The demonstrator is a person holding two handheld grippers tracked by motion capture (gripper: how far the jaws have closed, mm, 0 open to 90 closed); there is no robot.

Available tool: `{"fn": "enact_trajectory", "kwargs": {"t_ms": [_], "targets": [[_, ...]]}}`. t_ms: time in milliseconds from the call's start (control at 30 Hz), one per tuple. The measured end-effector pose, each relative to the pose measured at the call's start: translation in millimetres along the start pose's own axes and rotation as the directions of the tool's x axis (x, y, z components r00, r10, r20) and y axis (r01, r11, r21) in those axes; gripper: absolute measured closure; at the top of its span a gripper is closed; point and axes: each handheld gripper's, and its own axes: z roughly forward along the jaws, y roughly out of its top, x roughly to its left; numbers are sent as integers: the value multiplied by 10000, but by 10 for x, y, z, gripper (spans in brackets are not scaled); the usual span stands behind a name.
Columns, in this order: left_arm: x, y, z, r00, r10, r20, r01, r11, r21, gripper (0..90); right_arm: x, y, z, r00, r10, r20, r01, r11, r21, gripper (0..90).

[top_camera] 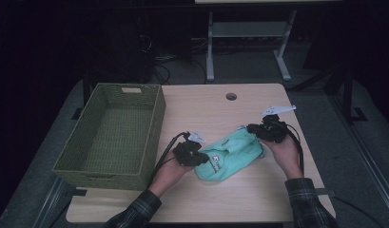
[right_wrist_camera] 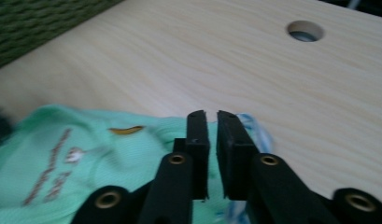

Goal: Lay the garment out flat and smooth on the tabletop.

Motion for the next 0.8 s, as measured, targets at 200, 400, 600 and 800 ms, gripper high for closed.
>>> {"fn": "enact_trajectory", "kwargs": {"t_ms": [200,400,600,800], "targets": [[209,242,152,9992,-280,-293,273,9994,-225,896,140,-133,-46,9984,-266,-491,265,9996,-24,899],[362,428,375,9995,-245,-195,239,9993,-294,896,279,-302,-28,9959,-498,-752,511,9986,160,900],[348,491,635,9999,-71,-153,70,10000,-70,895,405,-477,12,9918,-570,-1140,641,9962,595,900],[350,459,800,9998,-57,-206,62,9997,245,894,549,-607,56,9891,-584,-1354,731,9917,1062,899]]}}
